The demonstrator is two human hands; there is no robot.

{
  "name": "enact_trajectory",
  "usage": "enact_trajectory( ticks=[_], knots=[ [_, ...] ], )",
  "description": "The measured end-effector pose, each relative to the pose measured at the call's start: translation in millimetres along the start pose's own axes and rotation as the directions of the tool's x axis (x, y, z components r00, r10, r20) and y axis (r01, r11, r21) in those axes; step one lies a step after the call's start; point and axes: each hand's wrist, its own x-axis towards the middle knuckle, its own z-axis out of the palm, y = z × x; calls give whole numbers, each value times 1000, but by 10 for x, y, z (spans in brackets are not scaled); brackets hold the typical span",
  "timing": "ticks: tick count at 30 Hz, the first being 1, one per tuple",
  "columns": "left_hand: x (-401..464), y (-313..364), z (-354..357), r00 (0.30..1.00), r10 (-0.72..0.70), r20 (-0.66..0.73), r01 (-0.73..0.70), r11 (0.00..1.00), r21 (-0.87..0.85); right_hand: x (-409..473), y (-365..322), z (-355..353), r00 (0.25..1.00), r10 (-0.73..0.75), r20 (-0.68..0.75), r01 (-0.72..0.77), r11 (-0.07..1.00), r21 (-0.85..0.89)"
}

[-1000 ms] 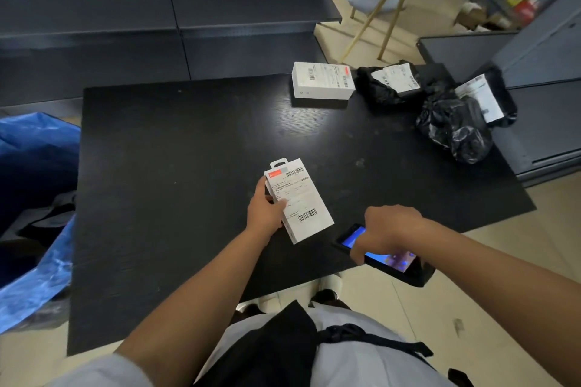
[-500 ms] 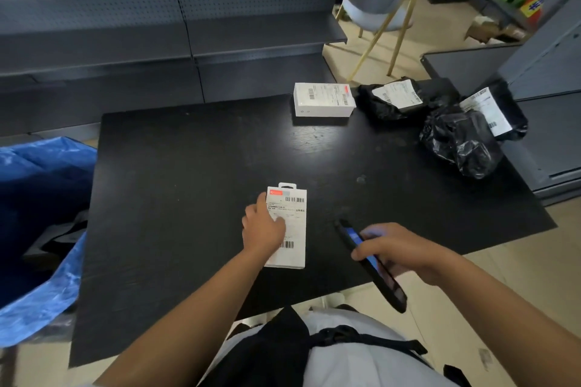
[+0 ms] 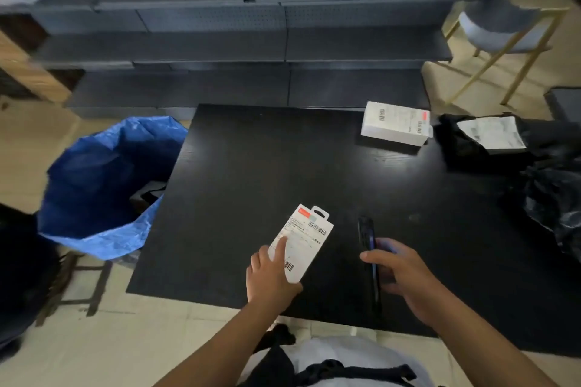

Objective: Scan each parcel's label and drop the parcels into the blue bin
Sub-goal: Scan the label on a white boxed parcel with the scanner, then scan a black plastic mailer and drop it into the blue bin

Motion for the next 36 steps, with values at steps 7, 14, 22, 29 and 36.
enact_trajectory(
  ticks=[7, 14, 22, 29, 36],
  knots=[
    [-197, -756, -397, 935, -355, -17, 337, 900, -277, 255, -179, 549, 977, 37, 212, -12, 993, -120],
    [153, -1761, -1546, 862, -436, -258, 342, 876, -340, 262, -546, 1067, 951, -39, 306, 103, 975, -196],
    [875, -2364, -2574, 760, -482, -436, 375, 873, -312, 262, -674, 1325, 941, -116, 317, 166, 977, -135],
    [1026, -1428, -1404, 995, 15, 98, 33, 881, -472, 175, -395, 959, 983, -145, 114, 149, 988, -30],
    [836, 327, -529, 830, 408, 380, -304, 902, -306, -246, -8, 12, 973, -97, -211, 140, 970, 199]
  ],
)
